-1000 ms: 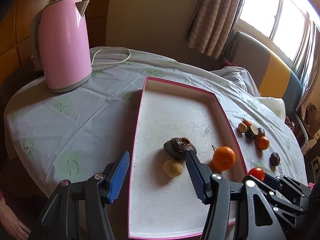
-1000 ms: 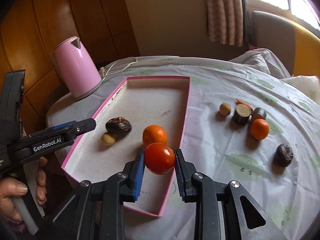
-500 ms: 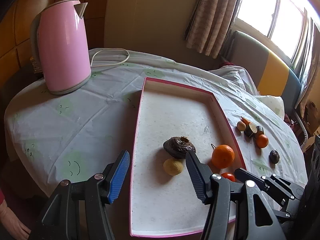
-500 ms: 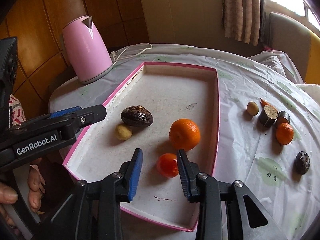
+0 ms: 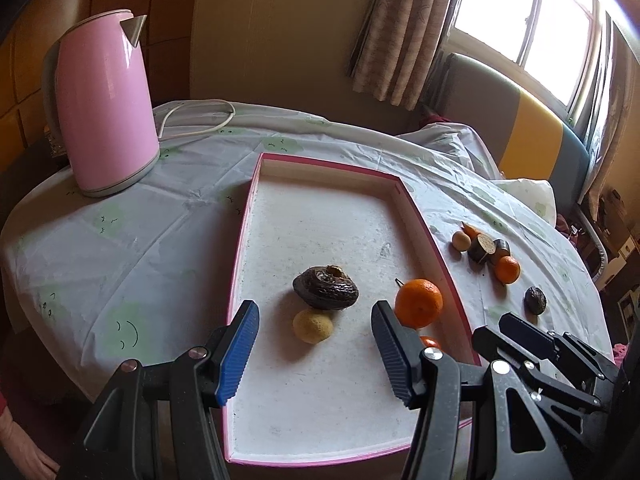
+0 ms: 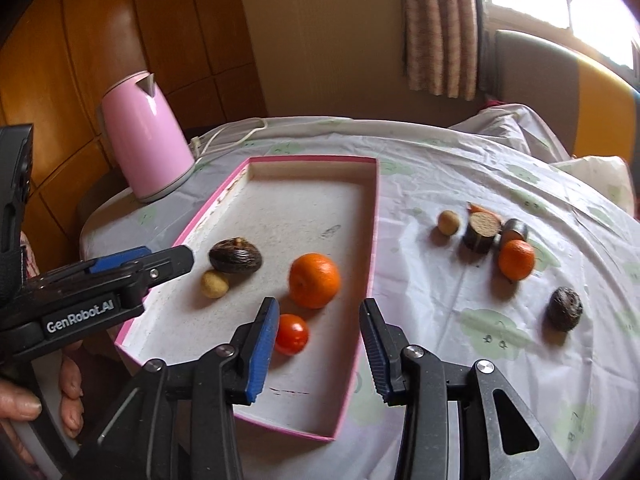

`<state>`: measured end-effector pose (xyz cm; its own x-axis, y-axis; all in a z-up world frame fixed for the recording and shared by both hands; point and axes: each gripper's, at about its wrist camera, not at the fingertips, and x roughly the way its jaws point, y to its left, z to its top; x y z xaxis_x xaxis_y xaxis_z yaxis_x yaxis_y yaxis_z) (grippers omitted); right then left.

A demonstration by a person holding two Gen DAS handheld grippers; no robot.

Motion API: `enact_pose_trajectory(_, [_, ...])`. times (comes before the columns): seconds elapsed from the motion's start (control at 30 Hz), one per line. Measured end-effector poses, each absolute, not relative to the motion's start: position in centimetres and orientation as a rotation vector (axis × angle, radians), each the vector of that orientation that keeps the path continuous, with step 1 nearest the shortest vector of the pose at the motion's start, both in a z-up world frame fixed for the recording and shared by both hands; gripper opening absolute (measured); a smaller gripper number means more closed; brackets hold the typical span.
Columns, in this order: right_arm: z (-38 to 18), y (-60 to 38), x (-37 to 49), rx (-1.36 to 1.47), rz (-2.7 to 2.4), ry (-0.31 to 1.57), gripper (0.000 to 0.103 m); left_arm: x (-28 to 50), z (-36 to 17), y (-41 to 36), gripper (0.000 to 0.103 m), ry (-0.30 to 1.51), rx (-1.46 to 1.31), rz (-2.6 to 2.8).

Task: Organize fruits
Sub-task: 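Move the right gripper to the second dark root and grasp it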

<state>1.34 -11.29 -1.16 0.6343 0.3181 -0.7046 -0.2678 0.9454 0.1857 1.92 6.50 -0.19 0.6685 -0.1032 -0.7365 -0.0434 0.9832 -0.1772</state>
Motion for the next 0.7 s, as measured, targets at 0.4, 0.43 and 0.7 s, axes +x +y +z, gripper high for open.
enact_pose_trajectory(0.4, [-2.5,-18.6,1.1,0.186,0.139,0.833,0.05,1.8,-0.5,4.1,0.059,0.86,-0.145,-0.086])
enact_pose_trajectory(0.43, [-2.6,-19.2,1.1,0.191,0.123,0.834,0.05,1.8,-0.4,3.8,0.059,0.857,-0.132,-0.09])
enact_pose_trajectory(0.7, [-3.6,-24.6,1.0,0.235,-0.029,0.842,0.05,2.0,0.4,1.4,0.059,0.833,-0.081,-0.177])
